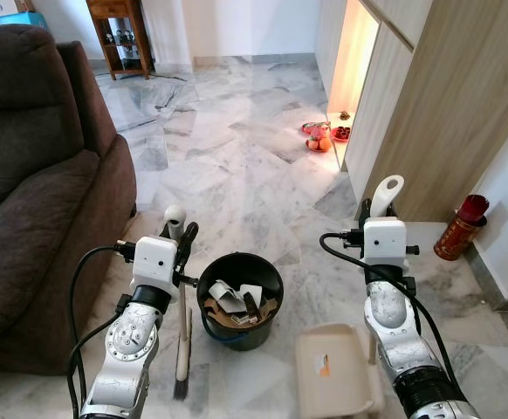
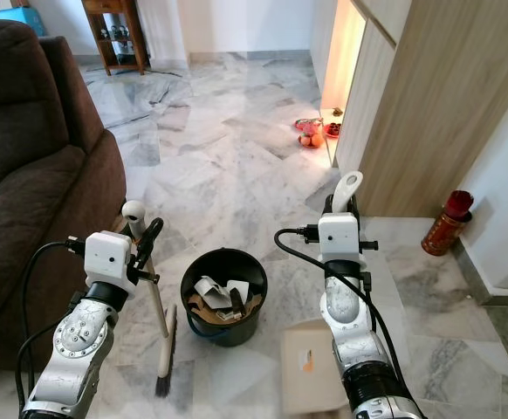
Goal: Sweep floor
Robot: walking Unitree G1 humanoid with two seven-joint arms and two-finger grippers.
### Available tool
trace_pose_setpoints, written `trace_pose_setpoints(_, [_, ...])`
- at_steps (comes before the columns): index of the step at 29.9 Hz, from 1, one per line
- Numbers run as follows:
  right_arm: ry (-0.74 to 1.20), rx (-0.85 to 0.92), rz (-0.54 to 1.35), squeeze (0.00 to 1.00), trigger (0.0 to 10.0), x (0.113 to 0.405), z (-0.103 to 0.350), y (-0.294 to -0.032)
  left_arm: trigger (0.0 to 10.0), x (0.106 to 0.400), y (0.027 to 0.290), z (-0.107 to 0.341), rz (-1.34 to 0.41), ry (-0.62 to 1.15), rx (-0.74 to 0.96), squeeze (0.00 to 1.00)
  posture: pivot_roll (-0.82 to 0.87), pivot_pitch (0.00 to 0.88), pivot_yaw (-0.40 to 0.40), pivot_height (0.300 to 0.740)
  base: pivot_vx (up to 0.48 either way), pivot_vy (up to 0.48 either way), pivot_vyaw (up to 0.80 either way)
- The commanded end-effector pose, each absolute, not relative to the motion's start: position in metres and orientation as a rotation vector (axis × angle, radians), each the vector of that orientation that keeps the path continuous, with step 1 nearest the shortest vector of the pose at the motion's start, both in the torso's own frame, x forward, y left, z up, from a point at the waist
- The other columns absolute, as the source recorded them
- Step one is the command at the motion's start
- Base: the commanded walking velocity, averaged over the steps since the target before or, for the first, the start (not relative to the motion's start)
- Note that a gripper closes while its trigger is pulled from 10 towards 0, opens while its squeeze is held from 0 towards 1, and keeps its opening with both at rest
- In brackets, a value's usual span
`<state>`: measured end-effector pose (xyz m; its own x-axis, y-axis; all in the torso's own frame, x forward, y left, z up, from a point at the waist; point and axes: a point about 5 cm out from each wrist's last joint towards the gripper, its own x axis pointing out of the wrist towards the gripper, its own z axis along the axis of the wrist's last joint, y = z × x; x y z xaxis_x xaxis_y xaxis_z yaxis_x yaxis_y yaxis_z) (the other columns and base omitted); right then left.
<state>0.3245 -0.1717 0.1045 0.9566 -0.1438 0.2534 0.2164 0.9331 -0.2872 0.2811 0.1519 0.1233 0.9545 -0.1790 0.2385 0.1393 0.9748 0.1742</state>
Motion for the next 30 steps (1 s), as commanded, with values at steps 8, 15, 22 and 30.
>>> trace_pose_setpoints(8, [-0.3,-0.279,-0.134,0.0,10.0,0.3299,0.1149,-0.1631,10.0,0.28,0.154,0.1274,-0.158,-0.275,0.158,0.0,0.11,0.027,0.04,0.74,0.0,0.0,0.0])
trace_pose_setpoints(15, [-0.29,-0.271,-0.123,0.0,10.0,0.3292,0.1105,-0.1624,10.0,0.2805,0.1527,0.1275,-0.165,-0.277,0.159,0.0,0.11,0.021,0.04,0.74,0.0,0.0,0.0])
trace_pose_setpoints(22, [-0.291,-0.27,-0.114,0.0,10.0,0.3293,0.1105,-0.1623,10.0,0.281,0.1527,0.1278,-0.161,-0.278,0.161,0.0,0.11,0.034,0.038,0.74,0.0,0.0,0.0])
trace_pose_setpoints(30, [-0.287,-0.268,-0.092,0.0,10.0,0.3296,0.1092,-0.1594,10.0,0.2812,0.1534,0.128,-0.154,-0.277,0.164,0.0,0.11,0.046,0.035,0.74,-0.197,0.0,0.0])
